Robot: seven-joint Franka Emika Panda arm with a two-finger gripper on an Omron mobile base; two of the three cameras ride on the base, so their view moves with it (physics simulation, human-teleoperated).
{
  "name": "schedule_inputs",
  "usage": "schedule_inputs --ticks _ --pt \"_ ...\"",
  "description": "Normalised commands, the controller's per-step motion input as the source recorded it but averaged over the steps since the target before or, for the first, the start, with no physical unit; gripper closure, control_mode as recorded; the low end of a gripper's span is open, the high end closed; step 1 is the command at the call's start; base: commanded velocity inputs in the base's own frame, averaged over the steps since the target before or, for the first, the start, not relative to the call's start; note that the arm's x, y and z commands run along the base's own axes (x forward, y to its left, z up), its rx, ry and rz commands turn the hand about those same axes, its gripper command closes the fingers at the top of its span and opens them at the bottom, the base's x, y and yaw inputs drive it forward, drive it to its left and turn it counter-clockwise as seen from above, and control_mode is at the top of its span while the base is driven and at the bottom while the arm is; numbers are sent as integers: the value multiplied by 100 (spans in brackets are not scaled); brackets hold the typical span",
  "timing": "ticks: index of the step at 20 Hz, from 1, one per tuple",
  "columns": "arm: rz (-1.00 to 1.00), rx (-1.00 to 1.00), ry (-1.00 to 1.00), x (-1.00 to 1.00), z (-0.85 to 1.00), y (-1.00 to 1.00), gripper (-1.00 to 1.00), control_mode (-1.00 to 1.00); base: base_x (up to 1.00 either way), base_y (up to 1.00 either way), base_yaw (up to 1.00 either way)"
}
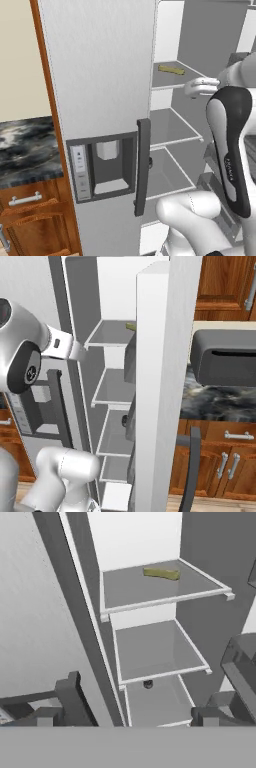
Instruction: Pick the egg and butter from the fridge and place them by the bowl for mixing.
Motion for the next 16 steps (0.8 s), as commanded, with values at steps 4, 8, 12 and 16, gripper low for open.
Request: schedule_inputs --ticks 4,8,12,16 --pt "0 -28 0 21 0 -20 -100 -100 0 0 0" --pt "1 -25 0 36 0 -17 -100 -100 0 0 0" --pt "5 -12 0 44 5 -21 -100 -100 0 0 0" --pt "9 -6 0 47 3 -27 -100 -100 0 0 0"
